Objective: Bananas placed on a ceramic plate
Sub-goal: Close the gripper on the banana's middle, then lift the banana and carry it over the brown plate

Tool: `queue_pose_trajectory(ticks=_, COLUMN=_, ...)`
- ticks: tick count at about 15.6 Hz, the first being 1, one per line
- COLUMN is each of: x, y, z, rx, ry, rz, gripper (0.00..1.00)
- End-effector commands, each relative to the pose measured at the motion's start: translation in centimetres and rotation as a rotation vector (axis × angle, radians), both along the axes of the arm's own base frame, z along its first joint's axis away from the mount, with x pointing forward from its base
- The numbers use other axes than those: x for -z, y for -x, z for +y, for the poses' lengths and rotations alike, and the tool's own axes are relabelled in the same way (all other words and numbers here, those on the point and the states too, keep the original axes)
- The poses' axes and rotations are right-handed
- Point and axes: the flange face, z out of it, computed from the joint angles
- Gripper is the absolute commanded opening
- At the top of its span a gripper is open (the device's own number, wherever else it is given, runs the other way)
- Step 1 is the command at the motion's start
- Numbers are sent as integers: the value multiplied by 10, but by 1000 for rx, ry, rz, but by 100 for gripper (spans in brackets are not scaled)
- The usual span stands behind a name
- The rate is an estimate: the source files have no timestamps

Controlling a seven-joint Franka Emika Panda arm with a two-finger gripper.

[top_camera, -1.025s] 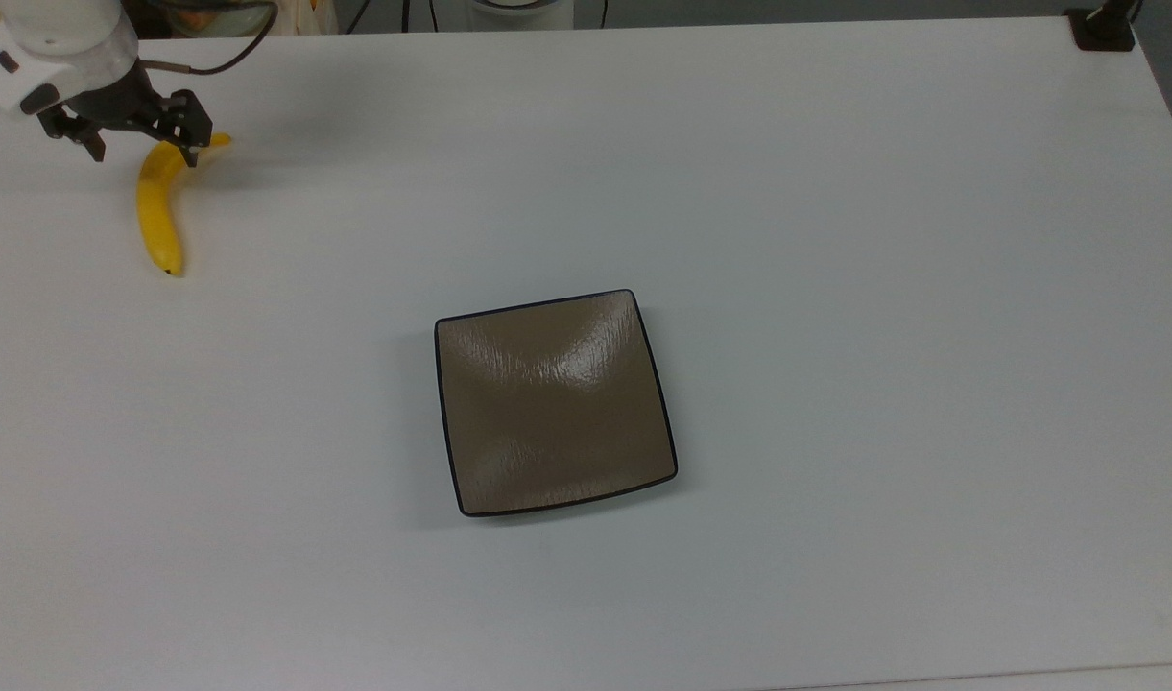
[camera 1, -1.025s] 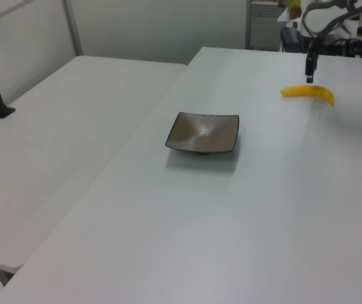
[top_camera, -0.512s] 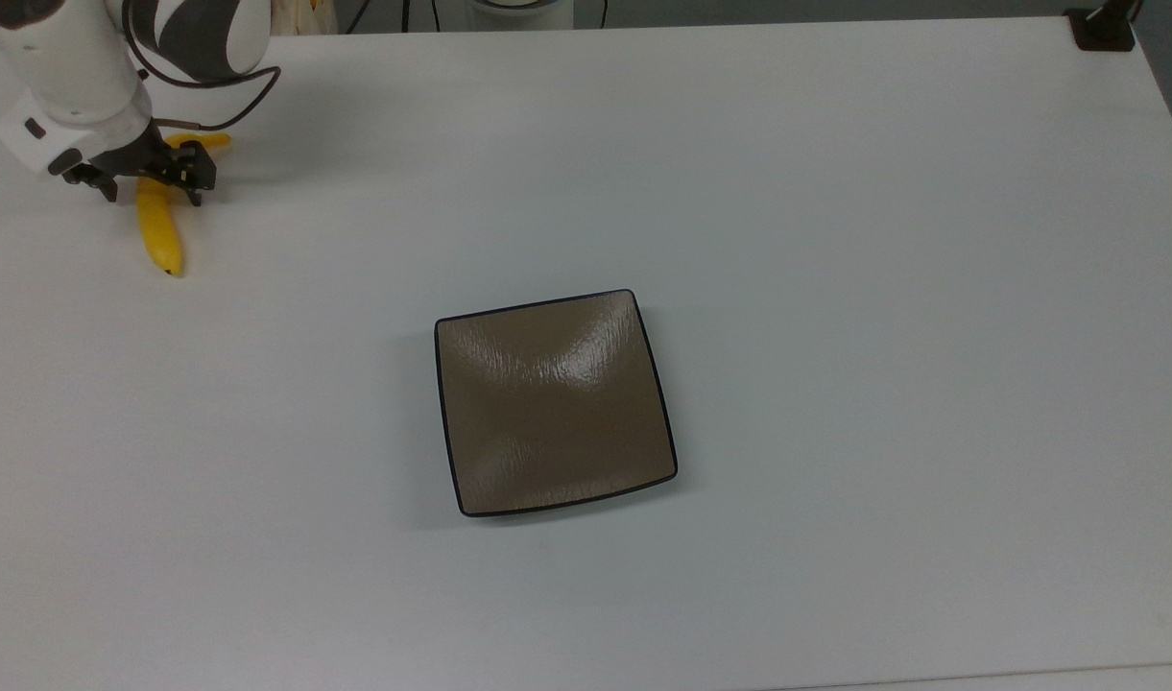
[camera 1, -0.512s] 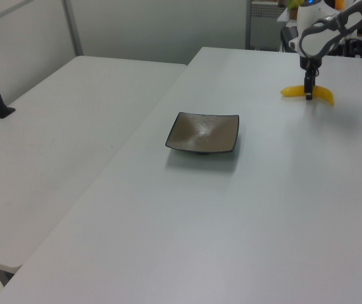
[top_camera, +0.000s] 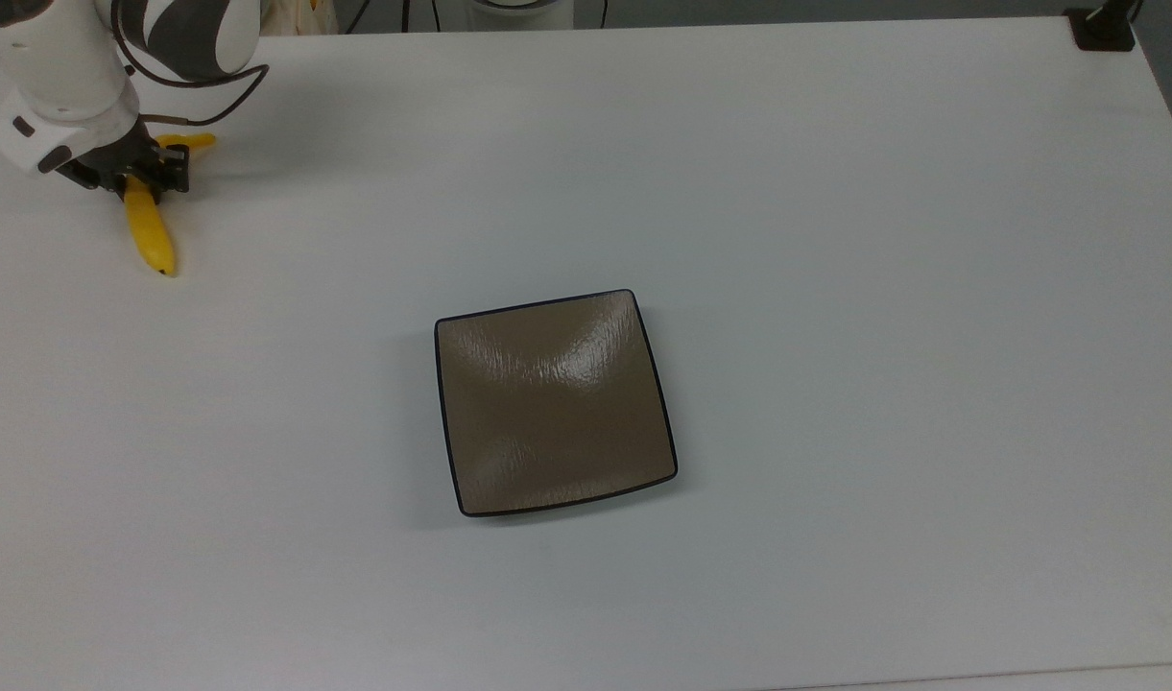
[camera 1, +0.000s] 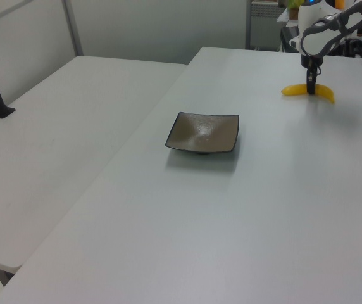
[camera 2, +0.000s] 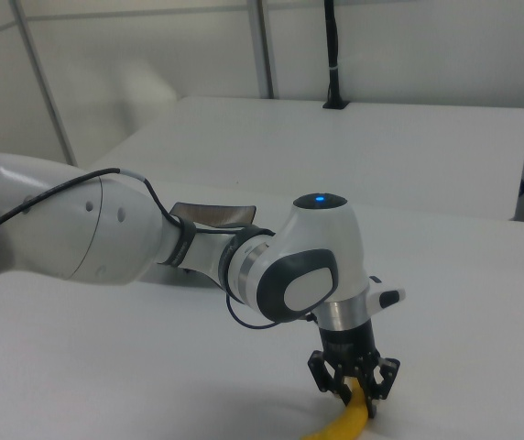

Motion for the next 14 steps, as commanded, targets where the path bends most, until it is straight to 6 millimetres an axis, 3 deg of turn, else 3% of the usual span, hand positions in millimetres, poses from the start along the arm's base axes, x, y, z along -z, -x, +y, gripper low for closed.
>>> queue_pose_trajectory(ticks=1, x=-2, y=-1, z=5, rx=-21, ry=-9, rz=4, gripper=4)
queue_pose_trajectory(ticks=5, x=-21, y=-11, z=13, rx=1, ry=-38, rz=-31, gripper=4)
queue_pose_trajectory(ticks=7, x=-45, y=-26, z=23, rx=13, ry=-75, rz=-50, gripper=4)
queue_pose_trajectory(ticks=10, x=-65, y=-44, z=51, rx=44, ry=-149, rz=-78, gripper=4)
queue_pose_trajectory(ticks=14, x=-78, y=-74, z=114, rx=89, ry=-182, rz=-123, gripper=4)
